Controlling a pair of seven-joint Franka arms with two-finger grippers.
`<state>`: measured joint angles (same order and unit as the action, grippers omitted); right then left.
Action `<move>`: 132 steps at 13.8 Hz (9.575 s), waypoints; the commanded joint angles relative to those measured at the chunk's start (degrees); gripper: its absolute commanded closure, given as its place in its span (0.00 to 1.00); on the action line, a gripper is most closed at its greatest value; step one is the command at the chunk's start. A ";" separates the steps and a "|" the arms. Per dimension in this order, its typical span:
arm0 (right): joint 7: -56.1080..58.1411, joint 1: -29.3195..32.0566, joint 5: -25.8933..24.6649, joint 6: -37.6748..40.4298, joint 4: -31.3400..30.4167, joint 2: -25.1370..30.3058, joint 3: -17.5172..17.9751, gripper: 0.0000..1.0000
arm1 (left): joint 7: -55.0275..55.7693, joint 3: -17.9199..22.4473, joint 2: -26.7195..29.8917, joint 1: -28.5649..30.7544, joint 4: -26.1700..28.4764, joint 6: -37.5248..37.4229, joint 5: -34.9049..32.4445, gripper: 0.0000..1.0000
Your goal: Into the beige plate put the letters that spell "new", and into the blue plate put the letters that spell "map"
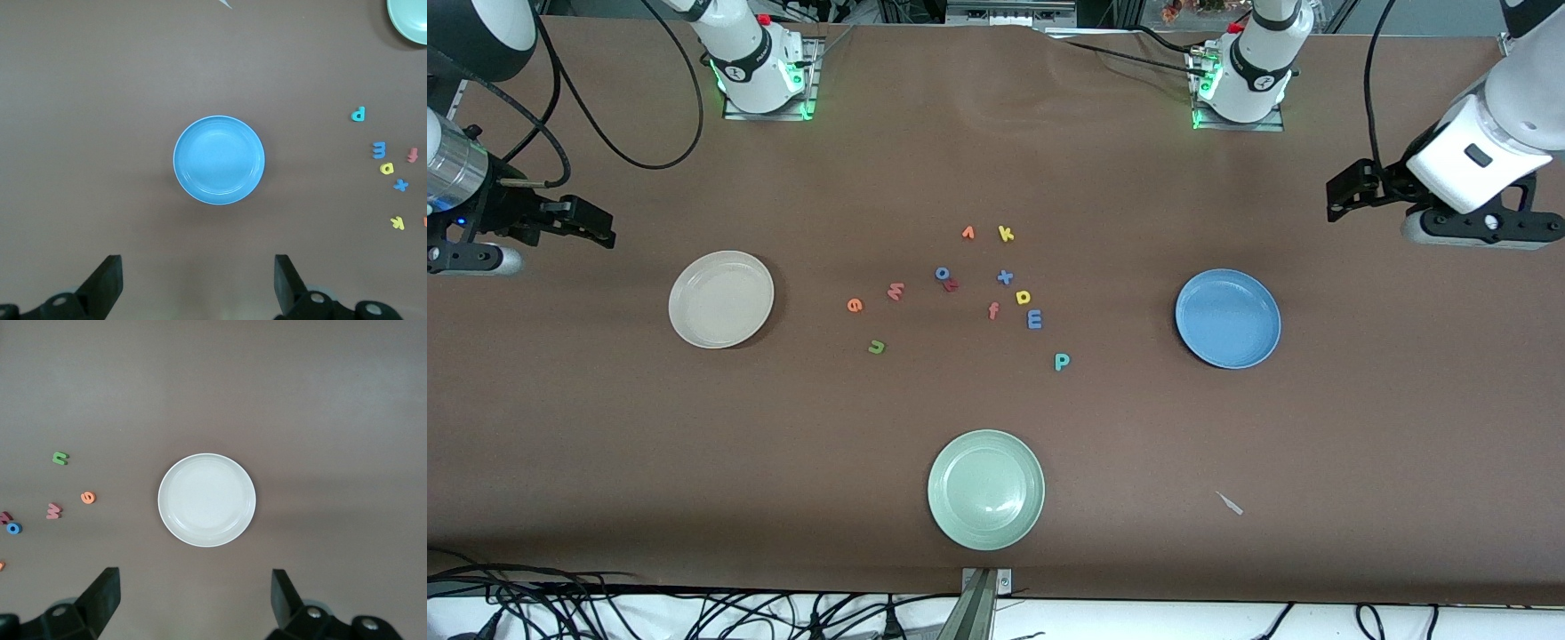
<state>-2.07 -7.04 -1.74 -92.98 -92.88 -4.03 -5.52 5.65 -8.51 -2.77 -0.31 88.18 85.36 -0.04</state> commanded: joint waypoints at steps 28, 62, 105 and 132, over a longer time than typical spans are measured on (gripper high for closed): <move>0.58 0.10 -0.02 0.16 -0.73 0.51 -0.11 0.00 | 0.15 -0.28 -4.70 -0.22 -3.63 1.74 -1.72 0.00; 0.58 0.10 -0.02 0.17 -0.73 0.51 -0.46 0.00 | -3.28 -0.28 2.51 -0.75 6.13 6.49 -1.72 0.00; -18.58 -13.53 4.82 -35.70 -16.64 -16.98 3.93 0.00 | 28.72 0.07 -49.61 -26.06 -11.01 41.99 -11.12 0.36; -27.63 -16.87 4.73 -63.12 -33.07 -22.60 7.80 0.19 | -13.21 -8.45 -31.77 2.33 7.36 20.55 -10.07 0.01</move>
<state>-29.25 -23.66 2.45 -154.83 -125.26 -26.63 2.15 -7.12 -15.88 -37.28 1.55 93.26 105.14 -9.27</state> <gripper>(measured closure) 0.167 0.656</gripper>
